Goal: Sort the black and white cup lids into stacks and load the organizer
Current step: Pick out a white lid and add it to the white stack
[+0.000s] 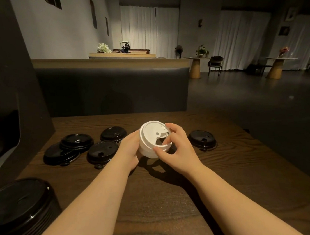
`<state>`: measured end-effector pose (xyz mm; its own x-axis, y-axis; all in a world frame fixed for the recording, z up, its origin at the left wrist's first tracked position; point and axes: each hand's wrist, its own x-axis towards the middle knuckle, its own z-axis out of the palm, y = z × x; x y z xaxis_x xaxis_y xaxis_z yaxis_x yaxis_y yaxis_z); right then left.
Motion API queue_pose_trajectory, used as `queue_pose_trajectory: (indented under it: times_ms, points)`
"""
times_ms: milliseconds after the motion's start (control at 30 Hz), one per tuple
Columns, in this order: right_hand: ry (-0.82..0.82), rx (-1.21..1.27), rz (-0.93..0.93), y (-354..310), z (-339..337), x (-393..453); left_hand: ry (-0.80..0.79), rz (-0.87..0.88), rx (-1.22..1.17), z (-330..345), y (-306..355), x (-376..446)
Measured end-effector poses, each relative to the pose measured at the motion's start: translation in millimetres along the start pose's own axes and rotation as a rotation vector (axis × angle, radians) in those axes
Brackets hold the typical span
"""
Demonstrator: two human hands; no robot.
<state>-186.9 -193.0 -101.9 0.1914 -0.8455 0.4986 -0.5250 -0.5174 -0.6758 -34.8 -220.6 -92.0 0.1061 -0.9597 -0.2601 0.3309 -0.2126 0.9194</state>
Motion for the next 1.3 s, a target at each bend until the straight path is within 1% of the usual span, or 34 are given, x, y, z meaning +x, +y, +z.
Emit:
queue_pose_trajectory:
  times_ms: [67, 167, 267, 400, 633, 967, 1200, 1233, 1300]
  points:
    - [-0.022, -0.044, -0.024, 0, 2, 0, -0.014, -0.055, -0.099, 0, 2, -2]
    - [-0.055, -0.100, -0.035, 1, 3, 1, -0.020, -0.085, -0.255, -2, 2, -3]
    - [-0.032, -0.127, -0.035, 2, 5, 1, -0.087, -0.120, -0.353, -1, 2, -4]
    - [-0.008, -0.135, -0.018, -1, 6, 2, -0.133, -0.143, -0.440, -1, 2, -4]
    - [-0.014, -0.113, -0.003, -1, 4, 3, -0.137, -0.125, -0.429, 5, 2, -11]
    - [-0.110, -0.077, 0.012, -3, 1, 3, -0.090, -0.099, -0.351, 2, 2, -15]
    - [-0.157, -0.016, 0.076, -8, -4, 1, -0.069, -0.145, -0.387, 2, 2, -13]
    - [-0.165, -0.015, 0.080, -9, -4, 1, -0.071, -0.142, -0.394, 2, 2, -14]
    - [-0.172, -0.039, 0.081, -8, -3, 0, -0.131, -0.090, -0.353, 1, 1, -15]
